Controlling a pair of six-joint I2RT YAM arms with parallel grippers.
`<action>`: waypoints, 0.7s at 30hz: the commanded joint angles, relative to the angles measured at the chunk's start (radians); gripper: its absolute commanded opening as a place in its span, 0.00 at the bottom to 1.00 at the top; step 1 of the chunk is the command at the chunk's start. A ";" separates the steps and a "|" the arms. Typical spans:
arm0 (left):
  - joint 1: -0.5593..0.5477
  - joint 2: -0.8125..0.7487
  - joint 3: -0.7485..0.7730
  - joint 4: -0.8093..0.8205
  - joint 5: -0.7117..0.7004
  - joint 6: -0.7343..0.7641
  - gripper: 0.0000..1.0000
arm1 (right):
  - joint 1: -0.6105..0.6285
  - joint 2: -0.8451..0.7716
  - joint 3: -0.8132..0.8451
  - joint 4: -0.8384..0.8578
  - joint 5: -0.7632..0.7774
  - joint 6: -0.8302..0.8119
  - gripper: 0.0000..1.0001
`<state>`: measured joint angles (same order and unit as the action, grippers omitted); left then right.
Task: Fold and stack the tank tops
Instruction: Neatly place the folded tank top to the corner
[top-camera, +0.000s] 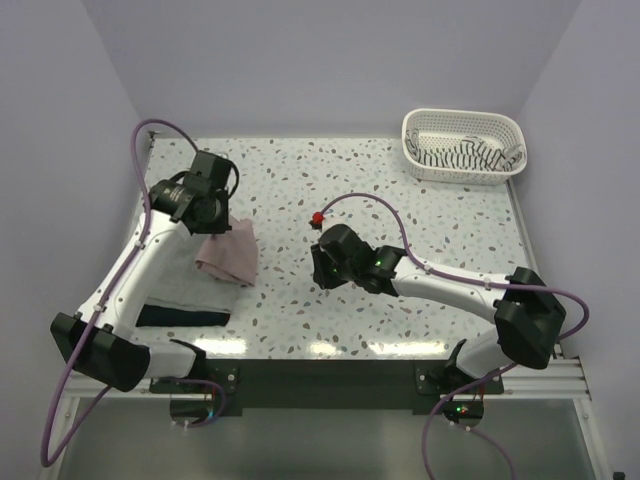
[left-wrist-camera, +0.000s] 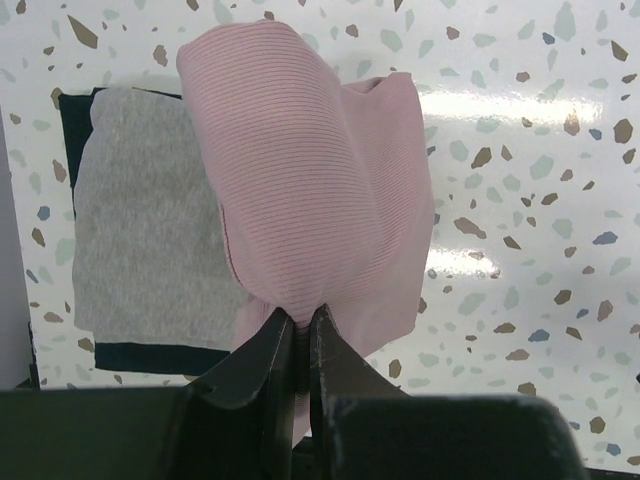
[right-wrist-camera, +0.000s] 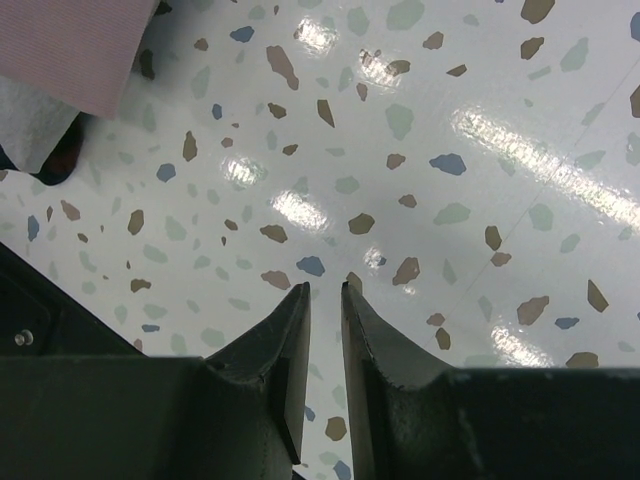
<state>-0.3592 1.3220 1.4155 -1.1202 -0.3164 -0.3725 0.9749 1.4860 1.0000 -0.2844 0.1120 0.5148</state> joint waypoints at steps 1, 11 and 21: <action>0.035 -0.010 -0.050 0.039 -0.027 0.040 0.00 | -0.002 0.008 0.022 0.036 -0.009 -0.002 0.23; 0.080 -0.027 -0.084 0.100 0.091 0.026 0.00 | -0.002 0.008 -0.003 0.056 -0.012 0.007 0.22; -0.078 0.020 0.054 0.051 0.103 -0.078 0.00 | -0.005 0.016 -0.001 0.126 -0.008 0.036 0.22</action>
<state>-0.4263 1.3464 1.4082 -1.0863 -0.2386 -0.4095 0.9745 1.4864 0.9970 -0.2470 0.1116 0.5251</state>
